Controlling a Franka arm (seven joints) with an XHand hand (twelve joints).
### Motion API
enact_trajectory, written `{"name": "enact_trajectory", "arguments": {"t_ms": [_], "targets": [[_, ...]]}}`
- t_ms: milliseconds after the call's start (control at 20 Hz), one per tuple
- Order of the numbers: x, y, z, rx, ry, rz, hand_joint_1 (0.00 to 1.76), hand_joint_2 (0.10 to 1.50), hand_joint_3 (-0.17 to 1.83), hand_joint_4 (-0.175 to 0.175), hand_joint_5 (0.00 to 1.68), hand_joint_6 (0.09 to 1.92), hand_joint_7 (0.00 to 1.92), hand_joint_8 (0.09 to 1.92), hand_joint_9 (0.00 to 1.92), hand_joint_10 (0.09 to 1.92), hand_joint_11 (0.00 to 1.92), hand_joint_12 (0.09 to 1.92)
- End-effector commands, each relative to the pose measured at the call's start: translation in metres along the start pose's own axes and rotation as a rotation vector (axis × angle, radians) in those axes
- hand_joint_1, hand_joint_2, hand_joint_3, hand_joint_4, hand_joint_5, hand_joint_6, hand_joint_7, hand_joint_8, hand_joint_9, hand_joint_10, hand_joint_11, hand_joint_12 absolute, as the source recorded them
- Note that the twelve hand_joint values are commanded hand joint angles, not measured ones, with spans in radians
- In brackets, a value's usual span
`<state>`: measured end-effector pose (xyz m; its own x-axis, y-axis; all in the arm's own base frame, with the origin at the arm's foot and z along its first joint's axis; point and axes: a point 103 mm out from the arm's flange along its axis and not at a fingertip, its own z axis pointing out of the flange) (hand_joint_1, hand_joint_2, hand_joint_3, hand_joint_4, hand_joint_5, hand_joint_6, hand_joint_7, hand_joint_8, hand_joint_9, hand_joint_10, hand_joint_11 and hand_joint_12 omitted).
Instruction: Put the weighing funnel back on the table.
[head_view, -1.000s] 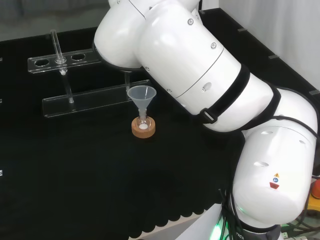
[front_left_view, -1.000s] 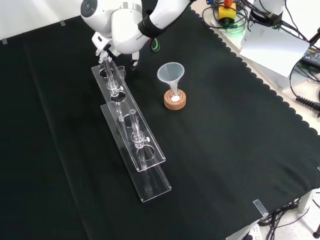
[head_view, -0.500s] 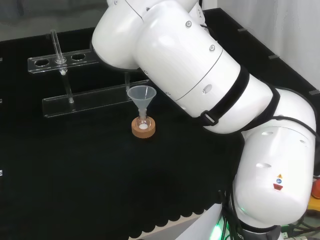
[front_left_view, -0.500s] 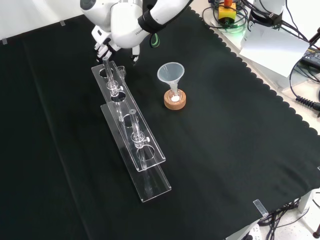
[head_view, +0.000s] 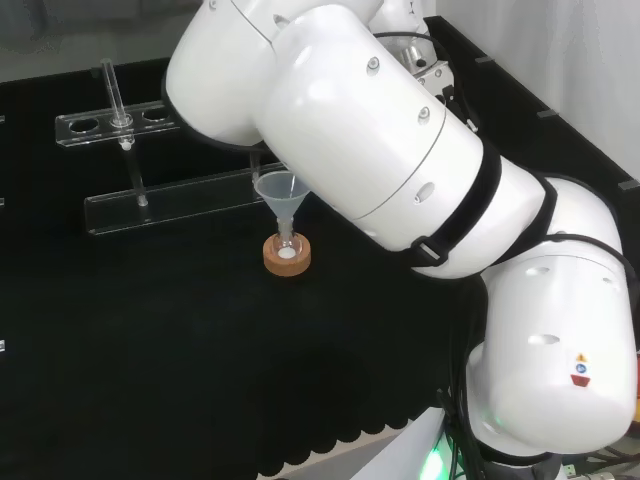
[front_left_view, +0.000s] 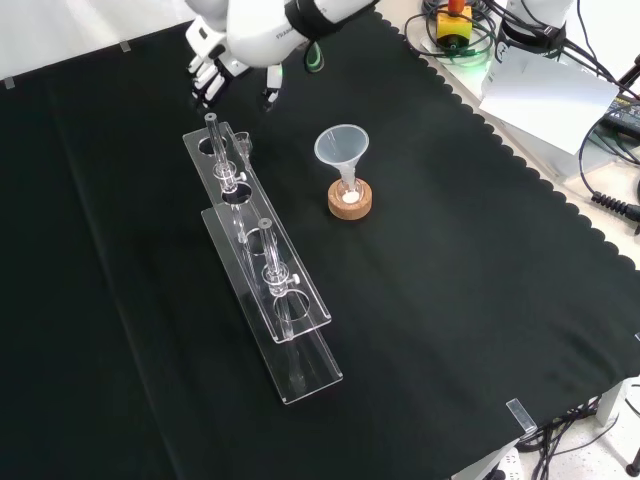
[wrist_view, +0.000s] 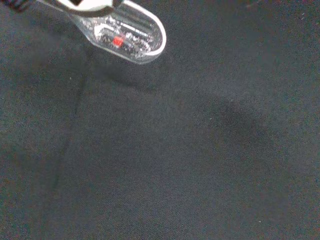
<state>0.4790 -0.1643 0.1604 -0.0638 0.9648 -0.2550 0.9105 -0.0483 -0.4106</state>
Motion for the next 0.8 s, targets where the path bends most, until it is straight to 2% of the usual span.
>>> {"name": "enact_trajectory", "arguments": {"t_ms": [50,800], "targets": [[0.005,-0.034,-0.022,-0.050,0.022,0.011,0.82,0.69,0.54,-0.065,0.38,0.18,0.14,0.72,0.39,0.71,0.20,1.37],[0.028,-0.110,-0.068,-0.146,0.035,0.036,0.79,0.71,0.54,-0.065,0.42,0.15,0.23,0.71,0.49,0.67,0.26,1.36]]}}
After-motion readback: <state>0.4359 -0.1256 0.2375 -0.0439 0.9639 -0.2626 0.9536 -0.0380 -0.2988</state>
